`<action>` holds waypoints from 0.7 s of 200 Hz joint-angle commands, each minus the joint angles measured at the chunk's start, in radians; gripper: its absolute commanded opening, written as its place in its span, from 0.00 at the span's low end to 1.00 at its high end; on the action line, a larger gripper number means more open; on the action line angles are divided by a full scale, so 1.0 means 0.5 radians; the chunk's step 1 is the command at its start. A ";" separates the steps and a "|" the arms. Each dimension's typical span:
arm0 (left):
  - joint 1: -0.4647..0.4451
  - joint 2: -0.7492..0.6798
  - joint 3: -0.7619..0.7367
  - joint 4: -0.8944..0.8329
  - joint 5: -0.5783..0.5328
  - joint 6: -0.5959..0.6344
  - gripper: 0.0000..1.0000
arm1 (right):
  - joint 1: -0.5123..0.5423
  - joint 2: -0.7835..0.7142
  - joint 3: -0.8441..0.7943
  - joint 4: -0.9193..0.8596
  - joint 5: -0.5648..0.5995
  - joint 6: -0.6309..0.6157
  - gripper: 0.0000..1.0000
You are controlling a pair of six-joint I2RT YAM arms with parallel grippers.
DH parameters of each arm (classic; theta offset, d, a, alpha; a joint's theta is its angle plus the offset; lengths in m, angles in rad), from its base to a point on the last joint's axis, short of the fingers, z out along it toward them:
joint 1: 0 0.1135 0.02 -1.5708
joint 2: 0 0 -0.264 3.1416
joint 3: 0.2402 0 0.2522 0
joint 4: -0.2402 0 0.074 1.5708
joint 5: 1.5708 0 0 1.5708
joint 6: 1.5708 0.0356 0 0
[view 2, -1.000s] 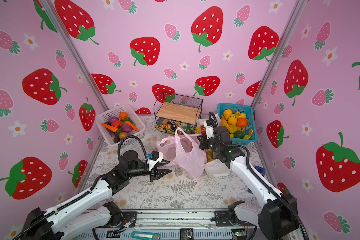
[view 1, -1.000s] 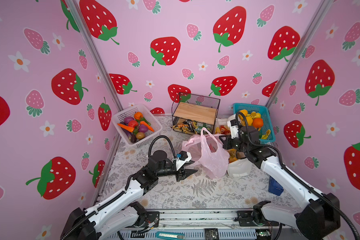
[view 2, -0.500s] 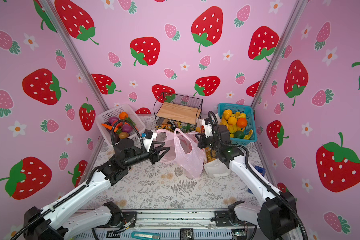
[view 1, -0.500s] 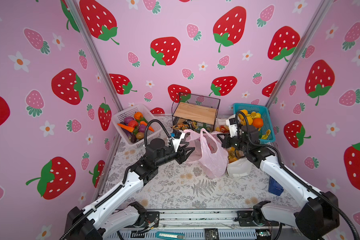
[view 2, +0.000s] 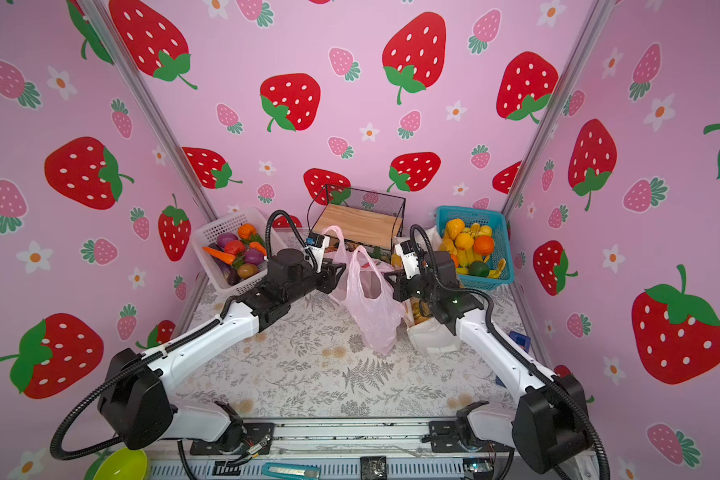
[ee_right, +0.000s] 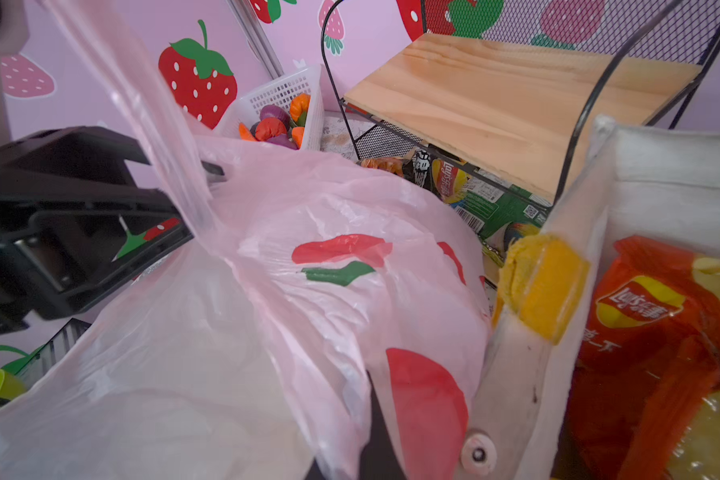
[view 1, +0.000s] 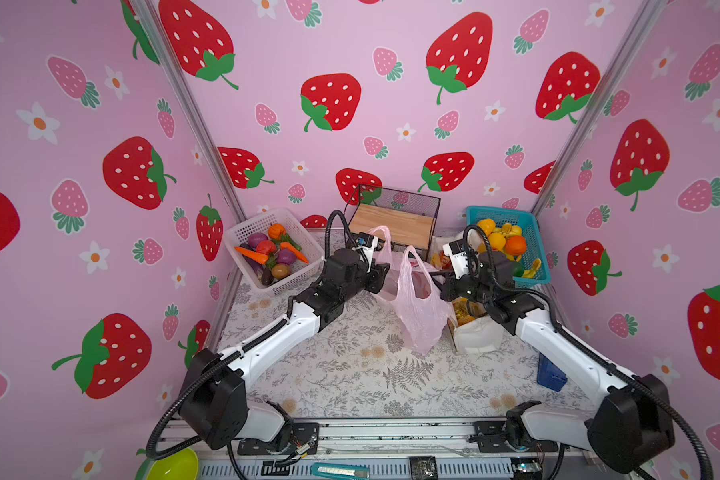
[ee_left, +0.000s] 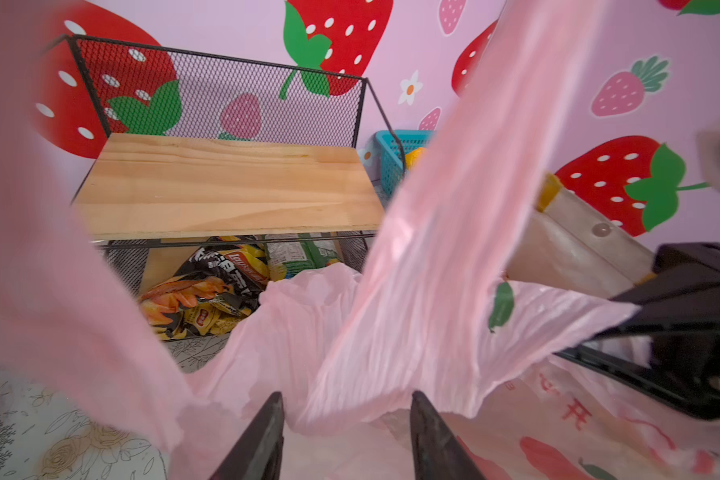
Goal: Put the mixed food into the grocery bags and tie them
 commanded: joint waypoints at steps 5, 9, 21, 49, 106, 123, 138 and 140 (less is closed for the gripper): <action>0.025 0.063 0.132 0.091 -0.159 -0.006 0.51 | 0.010 -0.098 -0.059 0.075 -0.020 -0.045 0.00; 0.028 0.073 0.141 0.088 -0.170 -0.013 0.51 | 0.010 -0.109 -0.074 0.094 -0.002 -0.028 0.00; 0.043 0.102 0.160 0.074 -0.199 -0.032 0.51 | 0.008 -0.163 -0.131 0.163 0.119 0.057 0.00; 0.068 0.100 0.126 0.031 -0.133 -0.042 0.53 | 0.007 -0.241 -0.218 0.304 0.487 0.357 0.00; 0.109 -0.304 -0.157 0.021 0.722 -0.097 0.67 | 0.013 -0.130 -0.308 0.590 0.491 0.690 0.00; 0.122 -0.440 -0.251 0.057 0.878 -0.195 0.72 | 0.013 -0.111 -0.305 0.603 0.489 0.691 0.00; 0.148 -0.550 -0.333 0.067 0.952 -0.312 0.73 | 0.013 -0.104 -0.307 0.613 0.502 0.687 0.00; 0.155 -0.565 -0.344 0.067 0.956 -0.330 0.73 | 0.013 -0.106 -0.308 0.612 0.503 0.685 0.00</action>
